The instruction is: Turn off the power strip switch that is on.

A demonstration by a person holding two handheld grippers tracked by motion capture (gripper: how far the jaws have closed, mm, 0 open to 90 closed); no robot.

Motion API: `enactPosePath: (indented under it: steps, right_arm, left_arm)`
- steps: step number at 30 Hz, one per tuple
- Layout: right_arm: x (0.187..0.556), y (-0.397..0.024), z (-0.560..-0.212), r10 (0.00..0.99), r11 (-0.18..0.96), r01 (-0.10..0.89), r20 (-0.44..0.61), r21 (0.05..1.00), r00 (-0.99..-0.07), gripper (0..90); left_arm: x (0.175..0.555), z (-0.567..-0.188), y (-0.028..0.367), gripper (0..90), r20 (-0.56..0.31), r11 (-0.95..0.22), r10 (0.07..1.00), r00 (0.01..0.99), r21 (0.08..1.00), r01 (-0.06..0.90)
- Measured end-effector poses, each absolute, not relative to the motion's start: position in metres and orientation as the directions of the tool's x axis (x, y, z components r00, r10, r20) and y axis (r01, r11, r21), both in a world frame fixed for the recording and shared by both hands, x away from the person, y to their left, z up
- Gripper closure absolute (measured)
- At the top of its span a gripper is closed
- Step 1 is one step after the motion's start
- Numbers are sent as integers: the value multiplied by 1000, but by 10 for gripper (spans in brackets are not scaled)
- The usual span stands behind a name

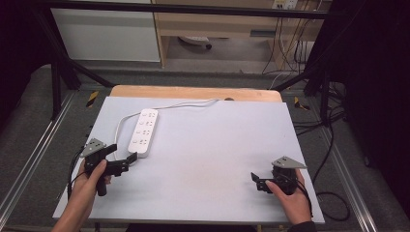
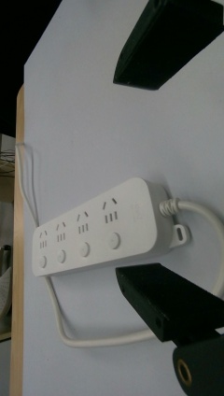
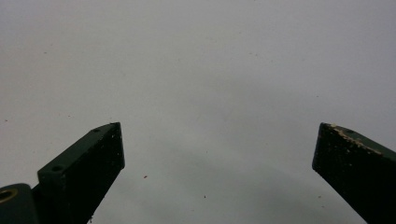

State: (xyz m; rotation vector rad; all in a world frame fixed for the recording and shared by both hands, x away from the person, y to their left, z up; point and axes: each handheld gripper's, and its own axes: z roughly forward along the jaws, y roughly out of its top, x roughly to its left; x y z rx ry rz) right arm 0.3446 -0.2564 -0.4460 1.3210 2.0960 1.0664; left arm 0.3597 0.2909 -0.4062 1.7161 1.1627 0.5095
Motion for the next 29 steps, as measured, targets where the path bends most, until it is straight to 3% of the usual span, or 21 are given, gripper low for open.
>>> enactPosePath:
  steps: [18, 29]
  right_arm:
    - [346, -257, -448, 897, 260, 550, 13, 794, -442, 29]
    - [358, -256, -462, 937, 248, 622, -19, 743, -350, 31]
  left_arm:
    - [337, -425, 307, 70, -110, -125, 890, 442, 874, 470]
    - [320, -435, 298, 67, -83, -180, 864, 496, 870, 460]
